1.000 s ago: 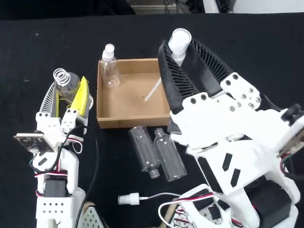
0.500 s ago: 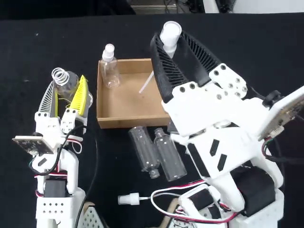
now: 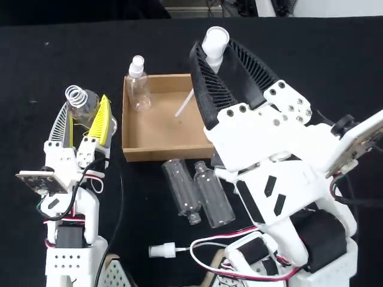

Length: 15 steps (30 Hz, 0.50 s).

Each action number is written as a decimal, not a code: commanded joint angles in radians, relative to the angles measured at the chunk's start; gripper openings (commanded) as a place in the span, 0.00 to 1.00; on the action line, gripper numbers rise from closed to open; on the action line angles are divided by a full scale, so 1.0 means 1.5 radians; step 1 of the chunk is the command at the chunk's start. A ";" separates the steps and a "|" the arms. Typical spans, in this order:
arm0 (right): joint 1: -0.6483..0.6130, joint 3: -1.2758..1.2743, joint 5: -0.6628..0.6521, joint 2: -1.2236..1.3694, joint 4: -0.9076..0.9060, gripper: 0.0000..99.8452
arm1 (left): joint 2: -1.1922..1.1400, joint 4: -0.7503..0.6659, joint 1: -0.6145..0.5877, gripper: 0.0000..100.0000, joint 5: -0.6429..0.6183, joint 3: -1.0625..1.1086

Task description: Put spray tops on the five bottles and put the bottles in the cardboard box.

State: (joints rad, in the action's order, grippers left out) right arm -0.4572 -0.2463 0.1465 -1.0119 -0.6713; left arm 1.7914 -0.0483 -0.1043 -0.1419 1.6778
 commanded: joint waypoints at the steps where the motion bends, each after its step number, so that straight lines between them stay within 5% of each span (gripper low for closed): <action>1: -0.007 0.002 0.003 -0.014 0.020 0.01 | 0.003 -0.014 0.004 0.03 0.006 0.016; 4: -0.007 0.002 0.003 -0.014 0.020 0.01 | 0.003 -0.014 0.005 0.03 0.020 0.016; 10: -0.007 0.001 0.003 -0.013 0.020 0.01 | 0.003 -0.018 0.009 0.03 0.186 0.016; 15: -0.035 -0.001 0.001 -0.009 0.019 0.01 | 0.003 -0.018 0.009 0.03 0.171 0.016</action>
State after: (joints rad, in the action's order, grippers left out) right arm -0.4680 -0.2463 0.1465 -1.0119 -0.6713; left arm 1.7914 -0.0483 -0.1043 0.1250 1.6778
